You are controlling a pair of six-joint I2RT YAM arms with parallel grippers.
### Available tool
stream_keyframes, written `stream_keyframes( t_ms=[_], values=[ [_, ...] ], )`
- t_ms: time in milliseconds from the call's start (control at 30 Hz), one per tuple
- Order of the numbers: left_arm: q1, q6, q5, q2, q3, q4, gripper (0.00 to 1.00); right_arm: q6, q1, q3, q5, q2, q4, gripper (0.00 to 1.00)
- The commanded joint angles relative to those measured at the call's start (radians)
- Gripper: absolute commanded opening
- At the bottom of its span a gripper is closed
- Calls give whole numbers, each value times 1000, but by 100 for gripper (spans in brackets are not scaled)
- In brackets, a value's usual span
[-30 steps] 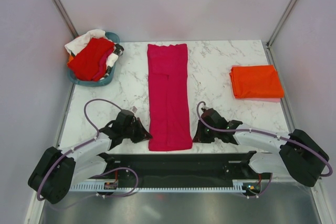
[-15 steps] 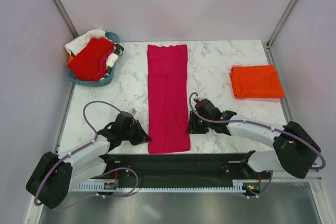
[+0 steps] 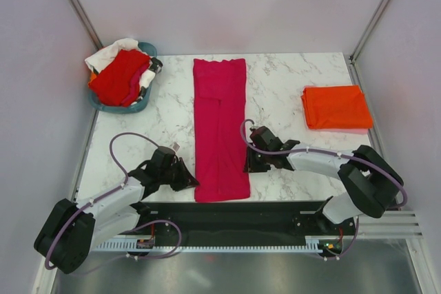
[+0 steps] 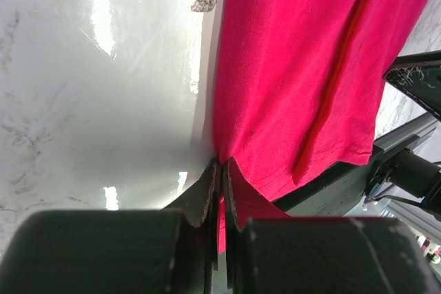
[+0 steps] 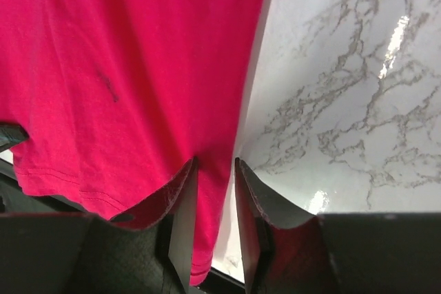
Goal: Fold and stack the t-shirts
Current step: Fold the tshirt
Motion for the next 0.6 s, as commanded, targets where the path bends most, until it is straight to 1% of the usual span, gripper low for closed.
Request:
stream_keyframes(
  t_ms=[0,67,133,167,333,400,433,500,533,567],
  values=[
    [-7,-10,-5,11,-9,-53,6,-14,-4,22,-11,31,46,33],
    [-7,-10,-5,13,-9,-53,5,-16,-12,22,-8,36,46,24],
    [-7,-13,-8,14,-10,-47,2,-19,-29,11,-6,37,36,11],
    [-7,-13,-8,16,-15,-42,2,-17,-52,2,-9,33,34,9],
    [-7,-20,-8,19,-24,-31,2,-20,-96,-75,-20,-42,35,5],
    [-7,-21,-6,16,-27,-28,2,-17,-104,-93,-20,-72,35,6],
    [-7,-24,-6,13,-28,-28,2,-17,-105,-108,-24,-78,35,11],
    [-7,-26,-6,7,-30,-28,2,-16,-105,-119,-37,-92,37,15],
    [-7,-26,-6,5,-32,-31,2,-14,-107,-130,-44,-95,38,18],
    [-7,-24,-2,2,-32,-30,2,-13,-105,-136,-72,-102,43,25]
  ],
)
